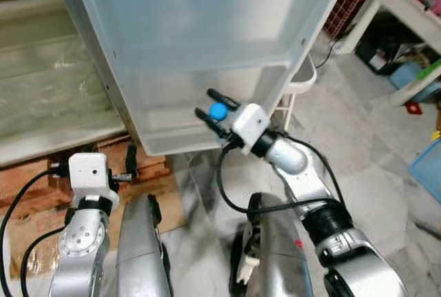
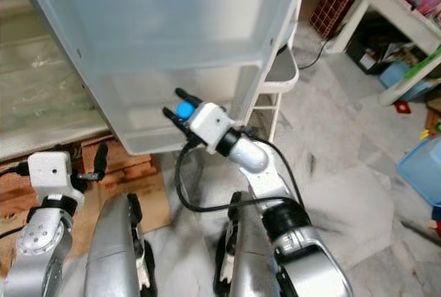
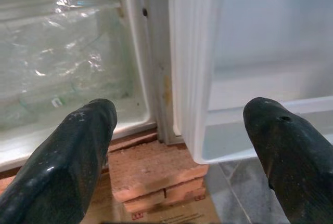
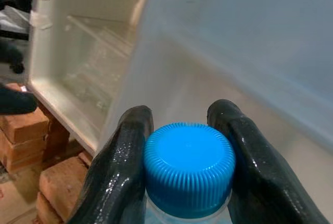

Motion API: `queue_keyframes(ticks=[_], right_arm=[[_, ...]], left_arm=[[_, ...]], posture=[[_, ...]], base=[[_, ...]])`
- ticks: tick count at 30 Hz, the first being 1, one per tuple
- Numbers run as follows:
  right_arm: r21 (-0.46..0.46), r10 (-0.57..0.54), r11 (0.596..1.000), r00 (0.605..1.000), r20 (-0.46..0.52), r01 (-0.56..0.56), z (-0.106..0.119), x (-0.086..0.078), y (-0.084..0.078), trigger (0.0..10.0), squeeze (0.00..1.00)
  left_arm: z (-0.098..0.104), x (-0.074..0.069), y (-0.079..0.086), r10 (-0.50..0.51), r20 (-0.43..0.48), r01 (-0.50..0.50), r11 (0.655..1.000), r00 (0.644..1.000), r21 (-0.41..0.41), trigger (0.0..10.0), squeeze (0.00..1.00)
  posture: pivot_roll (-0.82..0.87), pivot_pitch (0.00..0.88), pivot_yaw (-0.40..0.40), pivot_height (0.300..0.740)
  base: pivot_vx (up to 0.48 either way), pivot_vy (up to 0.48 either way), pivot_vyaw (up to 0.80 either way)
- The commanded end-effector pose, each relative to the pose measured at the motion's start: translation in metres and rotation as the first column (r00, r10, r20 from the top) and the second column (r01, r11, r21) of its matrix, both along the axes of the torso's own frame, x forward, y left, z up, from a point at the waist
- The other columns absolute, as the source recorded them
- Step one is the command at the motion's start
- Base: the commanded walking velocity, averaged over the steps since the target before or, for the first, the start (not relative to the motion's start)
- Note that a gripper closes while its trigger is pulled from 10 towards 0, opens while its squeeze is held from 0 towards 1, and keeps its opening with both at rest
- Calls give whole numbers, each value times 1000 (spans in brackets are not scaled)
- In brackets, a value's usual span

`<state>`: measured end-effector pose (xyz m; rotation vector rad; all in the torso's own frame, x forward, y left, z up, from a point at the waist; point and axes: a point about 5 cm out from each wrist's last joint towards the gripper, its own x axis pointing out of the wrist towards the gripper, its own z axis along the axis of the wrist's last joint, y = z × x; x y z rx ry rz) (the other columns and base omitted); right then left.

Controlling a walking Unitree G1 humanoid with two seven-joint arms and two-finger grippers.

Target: Restocking fridge

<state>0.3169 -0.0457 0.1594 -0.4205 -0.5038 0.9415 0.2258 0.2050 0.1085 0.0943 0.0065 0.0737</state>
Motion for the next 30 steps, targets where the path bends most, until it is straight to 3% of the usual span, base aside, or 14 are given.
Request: queue_keyframes(ticks=[1, 3, 5, 6, 8, 9, 11, 17, 19, 23, 25, 28, 30], right_arm=[[-50, 50, 998, 995, 83, -46, 0, -5, 7, 10000, 0], [-50, 50, 998, 995, 83, -46, 0, -5, 7, 10000, 0], [-142, 123, 985, 978, 170, -100, -7, -14, 15, 10000, 0], [-142, 123, 985, 978, 170, -100, -7, -14, 15, 10000, 0], [-255, 180, 961, 944, 276, -109, -14, -19, 18, 10000, 0], [-262, 185, 959, 942, 280, -110, -15, -19, 18, 10000, 0], [-321, 195, 944, 918, 345, -80, -16, -16, 13, 10000, 0], [-380, 201, 924, 895, 399, -38, -20, -11, 2, 10000, 0], [-420, 205, 908, 871, 446, 1, -24, -8, -1, 10000, 0], [-428, 134, 899, 865, 483, 99, -25, 4, -8, 10000, 0], [-401, 59, 903, 882, 467, 152, -23, 12, -13, 10000, 0], [-376, -121, 879, 900, 419, 294, -27, 27, -25, 10000, 0], [-373, -167, 868, 901, 401, 328, -29, 30, -28, 10000, 0]], left_arm=[[1, -6, 1, -18, -9, 18, 1000, 1000, 13, 10000, 0], [1, -6, 1, -18, -9, 18, 1000, 1000, 13, 10000, 0], [4, -10, 4, -23, -7, 24, 999, 1000, 26, 10000, 0], [4, -10, 4, -23, -7, 24, 999, 1000, 26, 10000, 0], [5, -15, 5, -20, -15, 21, 999, 1000, 33, 10000, 0], [5, -16, 5, -20, -16, 21, 999, 1000, 35, 10000, 0], [6, -21, 5, -29, -37, 31, 998, 999, 49, 10000, 0], [9, -24, 5, -41, -50, 43, 998, 998, 50, 10000, 0], [9, -25, 5, -42, -53, 45, 998, 998, 53, 10000, 0], [10, -26, 6, -43, -57, 46, 997, 997, 57, 10000, 0], [11, -26, 6, -43, -60, 46, 997, 997, 58, 10000, 0], [11, -27, 6, -42, -66, 46, 997, 997, 61, 10000, 0], [12, -27, 7, -42, -66, 46, 997, 997, 62, 10000, 0]], posture=[[179, 346, -78, 554], [179, 346, -78, 554], [191, 353, -76, 554], [191, 353, -76, 554], [203, 360, -77, 554], [208, 360, -76, 554], [213, 359, -75, 554], [219, 360, -69, 554], [222, 362, -66, 554], [227, 361, -65, 554], [233, 361, -61, 554], [242, 360, -60, 554], [250, 359, -57, 554]], base=[[0, 0, 0], [0, 0, 0], [0, 0, 0], [0, 0, 0], [0, 0, 0], [0, 0, 0], [0, 0, 0], [0, 0, 0], [0, 0, 0], [0, 0, 0], [0, 0, 0], [0, 0, 0], [0, 0, 0]])
